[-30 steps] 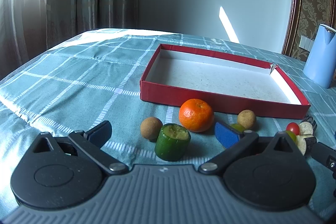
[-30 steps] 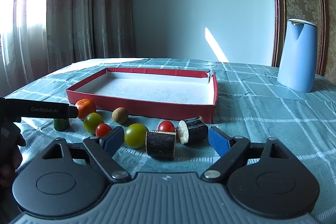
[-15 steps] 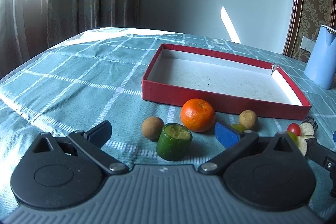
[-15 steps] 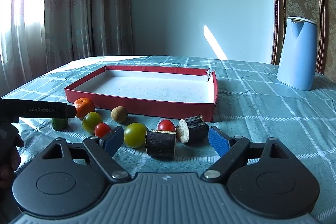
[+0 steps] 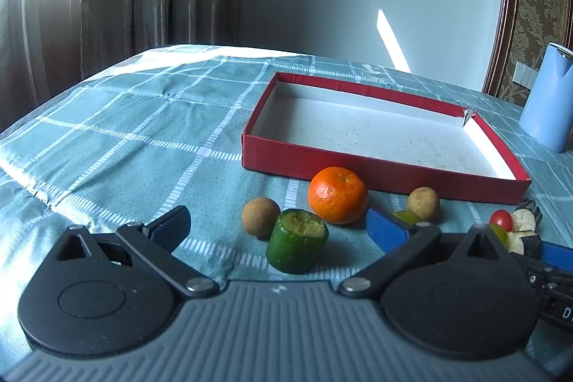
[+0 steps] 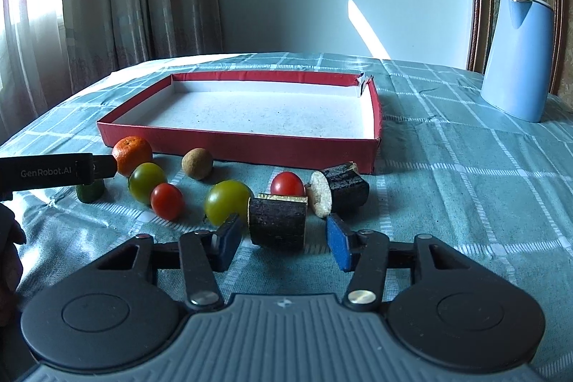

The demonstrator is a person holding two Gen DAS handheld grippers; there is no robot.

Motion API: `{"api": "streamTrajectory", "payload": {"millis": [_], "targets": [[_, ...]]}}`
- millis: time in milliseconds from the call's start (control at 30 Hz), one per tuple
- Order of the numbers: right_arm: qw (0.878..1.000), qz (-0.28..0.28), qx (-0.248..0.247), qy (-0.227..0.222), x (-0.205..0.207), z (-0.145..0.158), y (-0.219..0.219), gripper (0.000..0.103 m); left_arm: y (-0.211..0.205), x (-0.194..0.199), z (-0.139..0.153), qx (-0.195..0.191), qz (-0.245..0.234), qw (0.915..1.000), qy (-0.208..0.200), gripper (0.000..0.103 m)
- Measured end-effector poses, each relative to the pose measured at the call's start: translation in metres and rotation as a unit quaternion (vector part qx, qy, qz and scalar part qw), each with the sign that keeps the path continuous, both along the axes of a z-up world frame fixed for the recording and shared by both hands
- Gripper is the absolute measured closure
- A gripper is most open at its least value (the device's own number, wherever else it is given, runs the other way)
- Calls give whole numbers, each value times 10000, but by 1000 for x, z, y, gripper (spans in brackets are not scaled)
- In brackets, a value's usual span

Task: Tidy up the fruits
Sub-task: 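Close the right gripper on the dark eggplant slice, then carry the eggplant slice into the red box and open the right gripper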

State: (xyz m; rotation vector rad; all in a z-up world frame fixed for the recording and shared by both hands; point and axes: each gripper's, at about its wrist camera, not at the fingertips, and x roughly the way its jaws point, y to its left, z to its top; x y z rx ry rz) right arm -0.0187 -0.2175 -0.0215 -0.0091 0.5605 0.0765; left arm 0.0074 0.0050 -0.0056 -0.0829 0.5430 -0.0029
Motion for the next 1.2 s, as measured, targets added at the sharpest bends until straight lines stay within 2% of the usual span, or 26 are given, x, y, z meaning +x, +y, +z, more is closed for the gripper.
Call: {"api": "streamTrajectory", "payload": {"millis": [133,200,667,867,1033,1100,1200], "targets": [[10000,26,27,67,2,-1,0,61,1,0,-1,-25,15,10000,12,0],[10000,25,9,78,2,-1,1,71,1,0,-1,-27,21,10000,17,0],[9998,-21,142,-121,-8,3,-4,71,3,1,-1,-52,55,10000,47,0],[9980,98,272,-567,-16,28,-7,71,2,1,0,-49,48,10000,51,0],[9960,97,91,-884,18,53,-13,71,2,1,0,-50,48,10000,67,0],[9962,71,-50,-866,43,55,-16,71,2,2,0,-48,50,9999,78,0],[9982,39,-31,-597,74,52,-21,71,2,2,0,-57,37,9999,74,0]]}}
